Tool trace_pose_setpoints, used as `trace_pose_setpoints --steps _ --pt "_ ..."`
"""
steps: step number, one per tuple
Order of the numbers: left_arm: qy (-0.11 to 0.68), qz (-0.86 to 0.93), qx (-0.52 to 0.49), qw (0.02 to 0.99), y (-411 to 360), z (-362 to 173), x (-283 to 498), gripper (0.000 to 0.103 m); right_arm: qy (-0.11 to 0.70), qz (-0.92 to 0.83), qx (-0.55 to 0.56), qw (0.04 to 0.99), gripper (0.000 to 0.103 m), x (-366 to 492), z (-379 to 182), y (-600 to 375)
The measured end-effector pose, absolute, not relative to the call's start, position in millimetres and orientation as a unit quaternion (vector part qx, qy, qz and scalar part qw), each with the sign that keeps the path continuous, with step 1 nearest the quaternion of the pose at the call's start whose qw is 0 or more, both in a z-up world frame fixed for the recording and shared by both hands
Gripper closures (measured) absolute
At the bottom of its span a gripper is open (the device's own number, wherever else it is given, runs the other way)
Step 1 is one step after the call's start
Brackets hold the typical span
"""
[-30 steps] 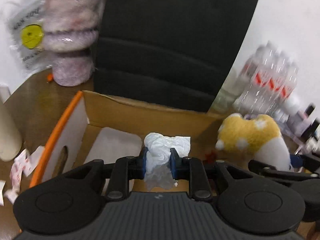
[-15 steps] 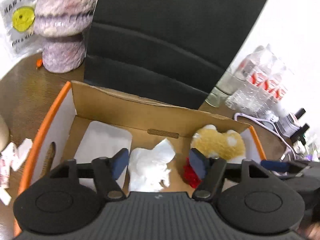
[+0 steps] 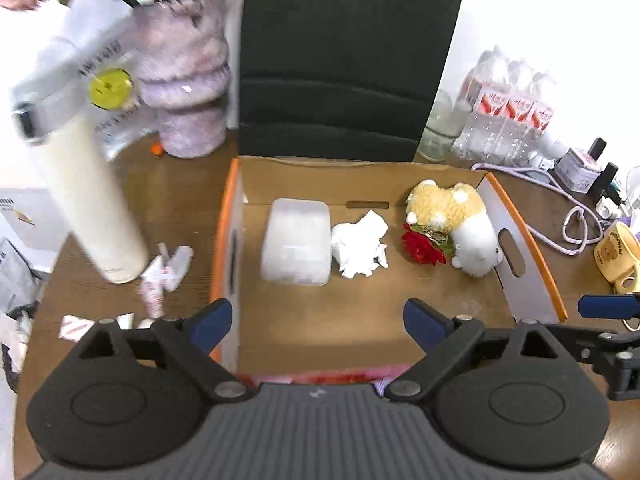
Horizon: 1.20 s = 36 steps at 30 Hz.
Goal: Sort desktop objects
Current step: 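Carry the sheep and tissue into the box and open both tools, then move both tools back toward the remaining items on the table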
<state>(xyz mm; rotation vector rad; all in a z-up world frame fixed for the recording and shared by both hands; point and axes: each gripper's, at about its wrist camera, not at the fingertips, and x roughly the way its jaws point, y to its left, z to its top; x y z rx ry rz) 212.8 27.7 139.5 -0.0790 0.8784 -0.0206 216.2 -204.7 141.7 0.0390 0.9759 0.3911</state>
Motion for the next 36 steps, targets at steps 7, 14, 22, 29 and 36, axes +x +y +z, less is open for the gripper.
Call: trace_pose_setpoints --steps 7,14,22,29,36 --pt "0.222 -0.004 0.005 0.975 17.8 160.0 112.5 0.002 0.285 0.189 0.005 0.940 0.014 141.4 148.2 -219.3" --pt "0.142 0.018 -0.033 0.989 3.5 130.7 57.4 0.002 0.180 0.179 0.028 0.967 0.012 90.5 132.7 -230.7" --pt "0.149 0.037 -0.001 0.988 10.9 113.6 -18.6 0.000 0.197 0.167 0.027 0.966 0.004 49.6 104.3 -242.9" --pt "0.177 0.012 -0.015 0.984 16.2 83.7 -71.2 0.000 0.234 0.198 -0.013 0.952 0.004 9.9 84.5 -230.6" --pt "0.229 -0.028 -0.045 0.972 17.5 55.8 -93.4 0.000 0.255 0.264 0.012 0.930 0.004 -43.1 67.0 -233.9"
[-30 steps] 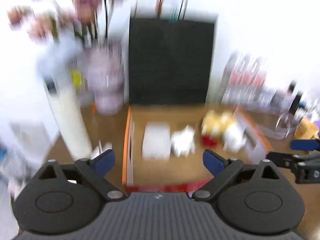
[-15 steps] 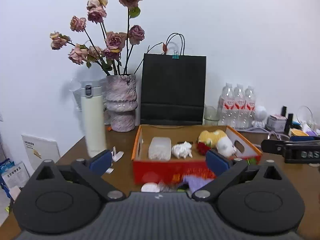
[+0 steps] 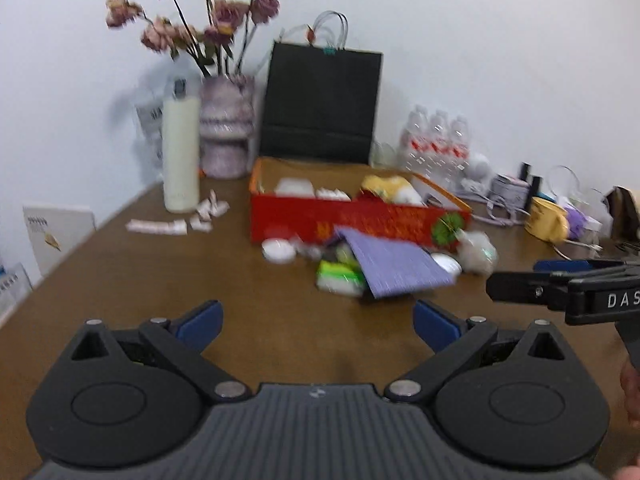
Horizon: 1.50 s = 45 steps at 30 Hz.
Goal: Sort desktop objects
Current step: 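Move both tools back toward the remaining items on the table, then grasp the purple cloth pouch with the right tool and lift it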
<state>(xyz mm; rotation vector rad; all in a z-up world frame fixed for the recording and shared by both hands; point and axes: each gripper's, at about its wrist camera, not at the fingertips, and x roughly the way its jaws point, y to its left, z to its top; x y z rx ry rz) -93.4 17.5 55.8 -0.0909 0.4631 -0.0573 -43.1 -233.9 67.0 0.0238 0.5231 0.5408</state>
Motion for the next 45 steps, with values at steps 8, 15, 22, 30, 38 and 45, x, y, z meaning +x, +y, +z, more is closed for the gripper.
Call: trace_pose_setpoints --steps 8,15,22,30,38,45 --pt "0.259 -0.080 -0.045 0.962 16.6 39.3 -75.3 0.004 0.268 0.219 0.023 0.938 0.006 -68.5 59.2 -243.8" --pt "0.285 -0.081 -0.065 0.953 30.2 36.0 -12.1 0.027 0.294 0.221 0.075 0.927 0.018 -29.3 49.2 -254.4" --pt "0.306 -0.019 -0.095 0.947 50.8 30.2 -12.8 0.030 0.311 0.258 0.025 0.914 0.034 63.1 50.6 -197.2" --pt "0.233 0.074 -0.148 0.958 84.1 75.2 -52.1 0.020 0.325 0.339 -0.136 0.872 0.040 97.4 33.9 -132.7" --pt "0.271 0.084 -0.075 0.956 51.8 60.7 -36.5 0.020 0.302 0.335 -0.115 0.885 0.100 85.7 25.9 -153.2" --pt "0.231 0.063 -0.086 0.967 54.6 81.0 -68.1 0.019 0.266 0.287 -0.090 0.916 0.100 70.5 64.2 -181.2"
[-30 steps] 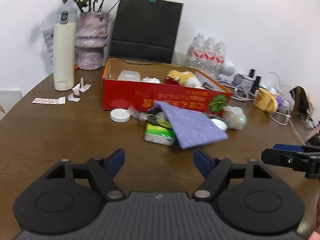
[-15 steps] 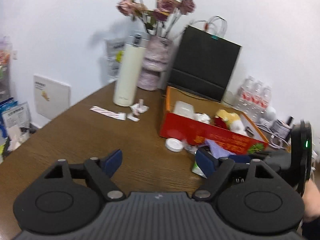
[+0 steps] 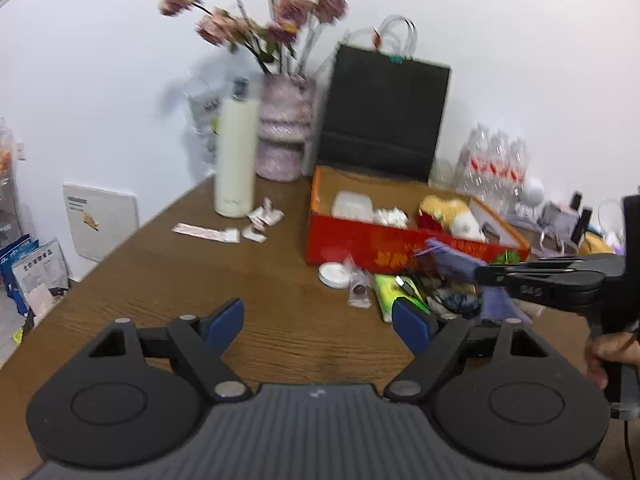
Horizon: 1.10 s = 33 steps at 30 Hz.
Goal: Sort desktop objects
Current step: 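Grasp the purple cloth pouch with the right tool and lift it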
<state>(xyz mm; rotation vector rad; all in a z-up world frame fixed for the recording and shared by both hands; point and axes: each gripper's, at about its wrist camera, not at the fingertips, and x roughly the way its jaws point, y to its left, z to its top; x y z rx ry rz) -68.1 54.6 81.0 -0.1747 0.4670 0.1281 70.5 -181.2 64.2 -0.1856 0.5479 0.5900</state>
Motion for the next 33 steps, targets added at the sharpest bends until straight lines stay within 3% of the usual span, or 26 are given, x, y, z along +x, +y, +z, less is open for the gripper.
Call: trace_pose_setpoints --steps 9,13,20,27,29,32,33 --pt "0.184 0.066 -0.153 0.969 108.2 100.5 -117.4 0.019 0.207 0.264 -0.114 0.935 0.100 24.7 123.0 -159.8" --pt "0.201 0.047 -0.169 0.964 120.4 88.5 -119.0 0.017 0.199 0.256 -0.116 0.939 0.100 3.8 126.5 -151.9" --pt "0.275 -0.006 -0.131 0.952 97.1 58.5 -71.1 0.017 0.252 0.241 -0.071 0.935 0.099 -8.6 90.7 -181.2" --pt "0.331 -0.023 -0.036 0.943 25.7 36.2 20.2 0.017 0.289 0.262 -0.029 0.920 0.097 5.9 37.6 -224.6" --pt "0.334 -0.023 -0.024 0.942 9.2 32.4 39.4 0.017 0.297 0.273 -0.004 0.915 0.091 11.0 30.0 -239.5" --pt "0.332 -0.041 -0.023 0.942 -11.0 30.5 61.1 0.018 0.315 0.301 0.037 0.899 0.074 21.4 24.6 -260.2" --pt "0.327 -0.040 -0.011 0.944 -18.4 29.4 67.8 0.018 0.313 0.306 0.055 0.897 0.064 24.7 25.7 -266.1"
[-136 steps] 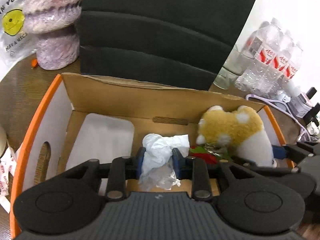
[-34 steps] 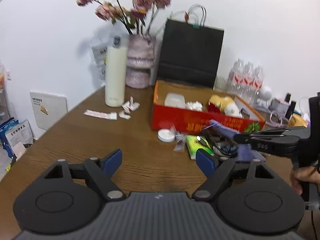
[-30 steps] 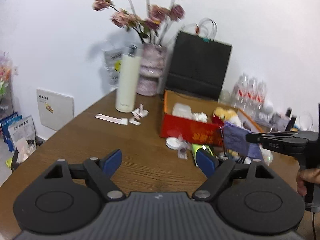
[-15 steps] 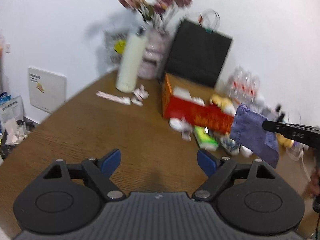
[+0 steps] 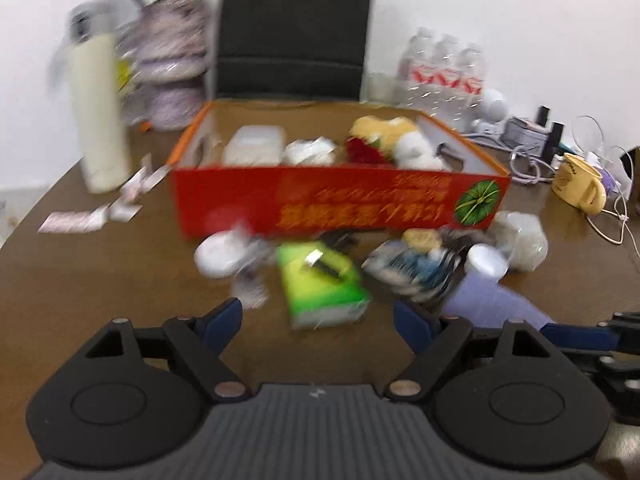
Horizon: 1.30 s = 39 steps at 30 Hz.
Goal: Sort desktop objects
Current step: 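Grasp the purple cloth pouch with the right tool and lift it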
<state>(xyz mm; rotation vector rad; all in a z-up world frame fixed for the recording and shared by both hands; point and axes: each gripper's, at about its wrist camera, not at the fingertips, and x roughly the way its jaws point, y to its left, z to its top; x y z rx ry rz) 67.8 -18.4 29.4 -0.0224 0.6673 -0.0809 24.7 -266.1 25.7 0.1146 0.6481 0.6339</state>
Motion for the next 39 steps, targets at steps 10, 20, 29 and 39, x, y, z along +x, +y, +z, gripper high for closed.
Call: trace_pose_setpoints --steps 10,20,29,39 --pt "0.334 -0.027 -0.002 0.942 -30.8 20.6 104.5 0.030 0.352 0.242 -0.002 0.904 0.045 67.7 8.0 -271.3" --pt "0.334 -0.029 0.014 0.942 -26.8 16.9 95.1 0.032 0.331 0.224 -0.062 0.914 0.073 35.1 6.9 -251.1" --pt "0.332 -0.078 0.003 0.940 -16.4 12.5 79.9 0.031 0.348 0.208 -0.019 0.914 0.070 11.8 12.9 -248.2" --pt "0.335 -0.062 0.000 0.940 -11.1 8.5 66.0 0.058 0.337 0.201 -0.073 0.917 0.099 -4.3 9.7 -222.4"
